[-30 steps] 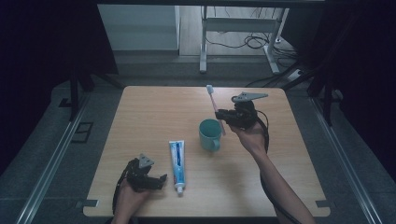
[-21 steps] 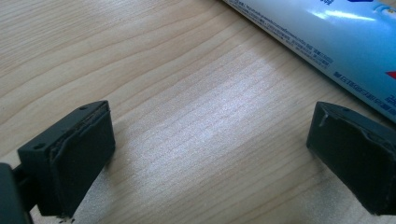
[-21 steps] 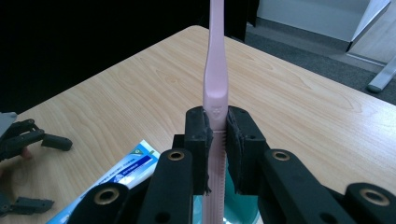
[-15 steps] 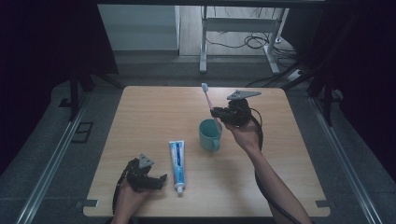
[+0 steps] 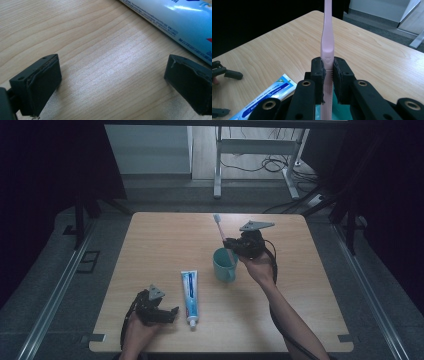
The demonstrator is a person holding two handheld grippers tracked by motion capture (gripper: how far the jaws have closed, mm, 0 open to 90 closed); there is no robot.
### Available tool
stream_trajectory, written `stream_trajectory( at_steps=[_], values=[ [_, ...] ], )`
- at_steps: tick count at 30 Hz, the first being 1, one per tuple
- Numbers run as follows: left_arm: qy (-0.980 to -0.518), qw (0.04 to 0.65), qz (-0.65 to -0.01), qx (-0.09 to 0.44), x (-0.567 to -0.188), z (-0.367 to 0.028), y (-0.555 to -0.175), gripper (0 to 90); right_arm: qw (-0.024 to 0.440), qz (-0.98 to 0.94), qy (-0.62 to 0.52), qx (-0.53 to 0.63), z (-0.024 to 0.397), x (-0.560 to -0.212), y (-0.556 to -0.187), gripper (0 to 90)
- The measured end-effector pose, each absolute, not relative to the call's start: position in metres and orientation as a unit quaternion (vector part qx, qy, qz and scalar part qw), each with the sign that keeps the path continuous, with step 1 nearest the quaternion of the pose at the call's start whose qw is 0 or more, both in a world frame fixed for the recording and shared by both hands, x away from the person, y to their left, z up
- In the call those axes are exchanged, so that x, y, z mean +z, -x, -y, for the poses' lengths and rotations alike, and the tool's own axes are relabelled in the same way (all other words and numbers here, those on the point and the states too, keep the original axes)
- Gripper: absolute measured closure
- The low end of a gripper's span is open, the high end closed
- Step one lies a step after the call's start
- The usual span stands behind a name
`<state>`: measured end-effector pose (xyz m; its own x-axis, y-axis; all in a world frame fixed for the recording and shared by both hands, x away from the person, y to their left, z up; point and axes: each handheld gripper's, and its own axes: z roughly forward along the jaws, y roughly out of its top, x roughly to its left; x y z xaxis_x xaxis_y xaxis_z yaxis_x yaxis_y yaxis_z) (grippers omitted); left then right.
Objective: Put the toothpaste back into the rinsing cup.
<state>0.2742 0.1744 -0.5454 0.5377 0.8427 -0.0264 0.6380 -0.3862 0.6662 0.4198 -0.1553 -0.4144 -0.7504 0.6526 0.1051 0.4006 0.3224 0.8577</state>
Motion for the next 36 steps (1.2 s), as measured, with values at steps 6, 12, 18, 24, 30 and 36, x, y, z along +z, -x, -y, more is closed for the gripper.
stream_trajectory(
  at_steps=[6,12,18,24,30,36],
  values=[
    [-0.817,0.319,-0.453,0.161,-0.545,-0.174,-0.274,1.0,0.129,-0.805,-0.329,0.477,0.156,-0.426,-0.419,79.1],
    [-0.817,0.319,-0.454,0.160,-0.545,-0.174,-0.274,1.0,0.128,-0.806,-0.329,0.475,0.157,-0.435,-0.418,79.0],
    [-0.817,0.319,-0.454,0.161,-0.545,-0.174,-0.274,1.0,0.126,-0.806,-0.331,0.474,0.157,-0.443,-0.417,79.0],
    [-0.817,0.319,-0.453,0.161,-0.545,-0.174,-0.274,1.0,0.121,-0.808,-0.336,0.469,0.157,-0.453,-0.416,79.1],
    [-0.817,0.319,-0.453,0.161,-0.545,-0.174,-0.274,1.0,0.119,-0.808,-0.339,0.468,0.156,-0.461,-0.415,79.0],
    [-0.816,0.319,-0.455,0.160,-0.545,-0.174,-0.274,1.0,0.116,-0.809,-0.341,0.465,0.155,-0.467,-0.415,79.0]
  ],
)
